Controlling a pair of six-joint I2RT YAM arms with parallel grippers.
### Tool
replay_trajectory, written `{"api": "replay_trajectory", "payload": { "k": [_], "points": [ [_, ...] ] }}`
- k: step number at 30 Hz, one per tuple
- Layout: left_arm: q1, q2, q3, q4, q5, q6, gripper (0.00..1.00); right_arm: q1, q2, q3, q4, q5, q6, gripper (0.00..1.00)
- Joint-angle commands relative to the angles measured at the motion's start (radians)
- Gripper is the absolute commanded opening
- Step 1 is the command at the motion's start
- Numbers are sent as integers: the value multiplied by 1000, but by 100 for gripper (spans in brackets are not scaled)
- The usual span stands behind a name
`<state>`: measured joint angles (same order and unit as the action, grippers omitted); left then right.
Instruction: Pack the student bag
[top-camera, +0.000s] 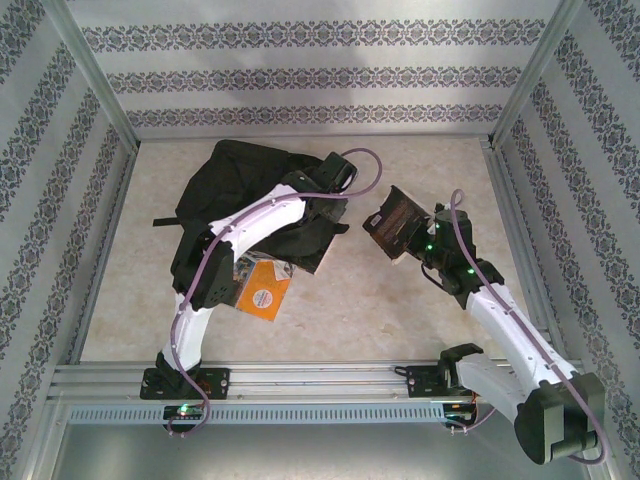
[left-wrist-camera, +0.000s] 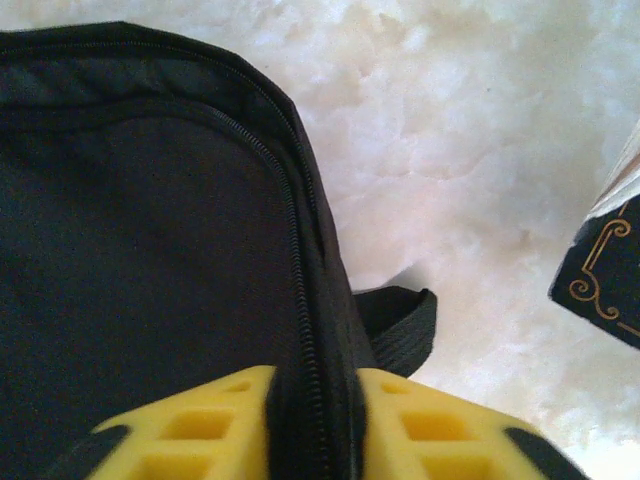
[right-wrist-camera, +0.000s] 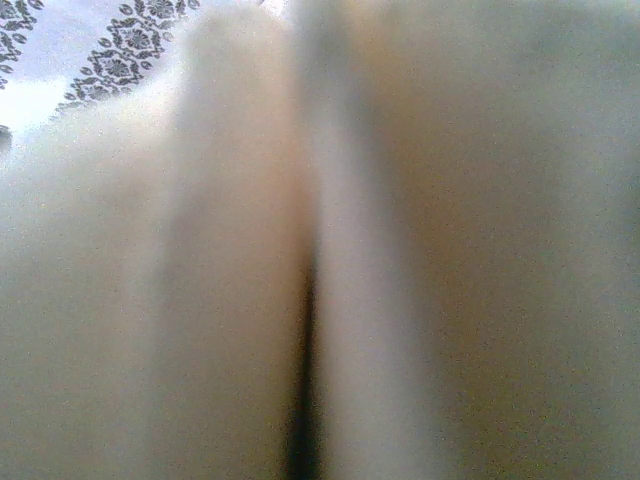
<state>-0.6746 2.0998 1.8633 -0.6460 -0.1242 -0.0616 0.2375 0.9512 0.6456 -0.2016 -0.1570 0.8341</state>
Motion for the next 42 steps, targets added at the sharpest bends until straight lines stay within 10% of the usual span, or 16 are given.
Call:
{"api": "replay_trajectory", "payload": {
  "k": [1, 5, 18, 32, 42],
  "points": [
    [20, -1, 27, -34, -3, -1, 17, -4, -3, 8, 87, -19, 5, 0],
    [27, -26, 18, -30, -1, -4, 0, -2, -1, 20, 89, -25, 1, 0],
    [49, -287, -147, 62, -8, -49, 0, 38, 6, 123, 134, -116, 19, 0],
    [120, -538, -399, 161, 118, -173, 0, 172, 363, 261, 514, -312, 342, 0],
    [207, -444, -339, 128, 141, -162, 52, 251, 516, 322, 668, -347, 454, 0]
  ]
}}
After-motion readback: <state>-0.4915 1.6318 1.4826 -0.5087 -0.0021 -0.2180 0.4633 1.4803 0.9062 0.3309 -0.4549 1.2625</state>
